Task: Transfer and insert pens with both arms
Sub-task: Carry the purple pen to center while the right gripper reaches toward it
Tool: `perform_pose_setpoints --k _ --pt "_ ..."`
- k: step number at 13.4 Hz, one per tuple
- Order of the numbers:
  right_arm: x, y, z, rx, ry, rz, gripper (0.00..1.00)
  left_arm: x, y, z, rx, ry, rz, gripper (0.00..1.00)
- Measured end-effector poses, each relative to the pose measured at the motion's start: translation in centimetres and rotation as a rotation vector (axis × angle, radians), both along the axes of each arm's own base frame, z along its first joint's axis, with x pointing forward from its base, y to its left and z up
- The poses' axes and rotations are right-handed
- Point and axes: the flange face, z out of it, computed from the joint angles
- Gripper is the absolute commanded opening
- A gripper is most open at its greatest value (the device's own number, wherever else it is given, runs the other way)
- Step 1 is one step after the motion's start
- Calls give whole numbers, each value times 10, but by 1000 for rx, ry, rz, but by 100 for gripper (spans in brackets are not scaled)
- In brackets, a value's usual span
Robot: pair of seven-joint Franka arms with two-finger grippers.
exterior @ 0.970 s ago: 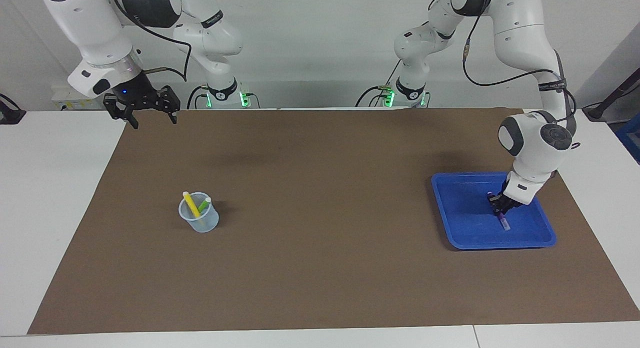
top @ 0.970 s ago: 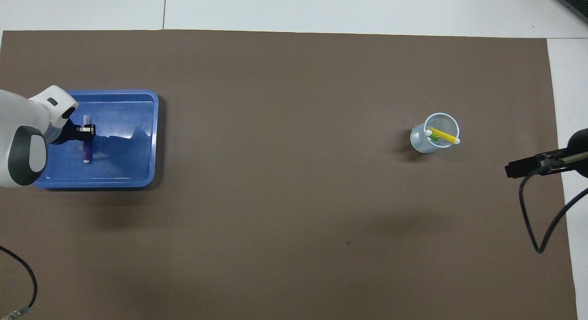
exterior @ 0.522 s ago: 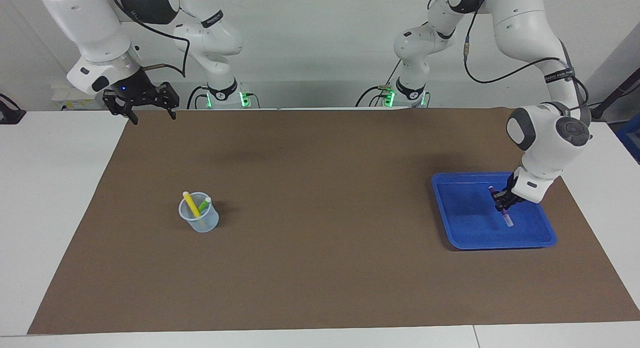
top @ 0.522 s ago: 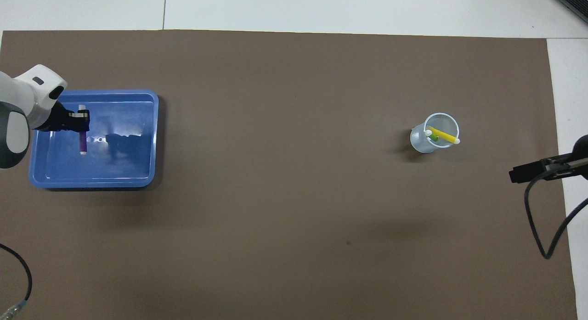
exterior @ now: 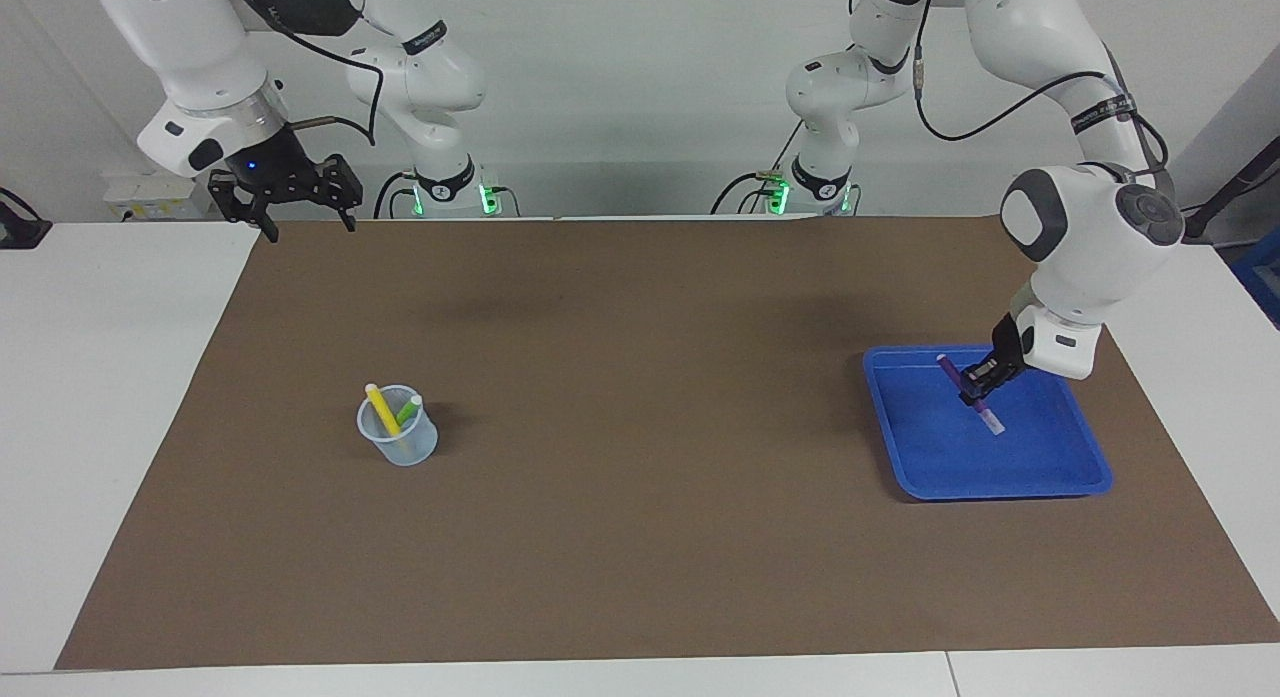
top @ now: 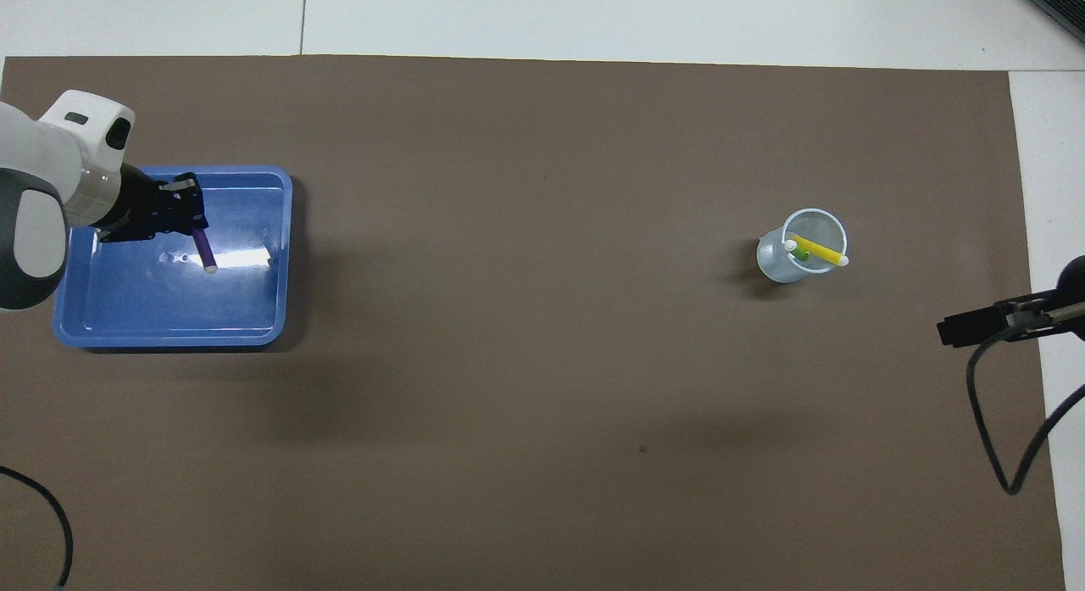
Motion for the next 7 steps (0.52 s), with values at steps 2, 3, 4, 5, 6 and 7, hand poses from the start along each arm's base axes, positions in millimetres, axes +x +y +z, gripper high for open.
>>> perform_pose_setpoints --k 2,3,4,5,6,7 --pt "-2 3 0 19 13 1 100 -4 -42 7 -14 7 101 0" --pt "-3 4 0 21 16 2 100 -6 -62 10 -31 14 169 0" --pt "-3 4 -1 22 18 3 100 -9 -81 14 -56 23 249 0" --pt "-4 5 -2 23 23 2 100 -12 -98 19 -81 33 333 0" --pt "-6 5 -5 33 33 1 100 -16 -115 25 -100 40 408 0" --pt "-9 7 -8 52 41 -1 100 -20 -132 30 -114 45 468 0"
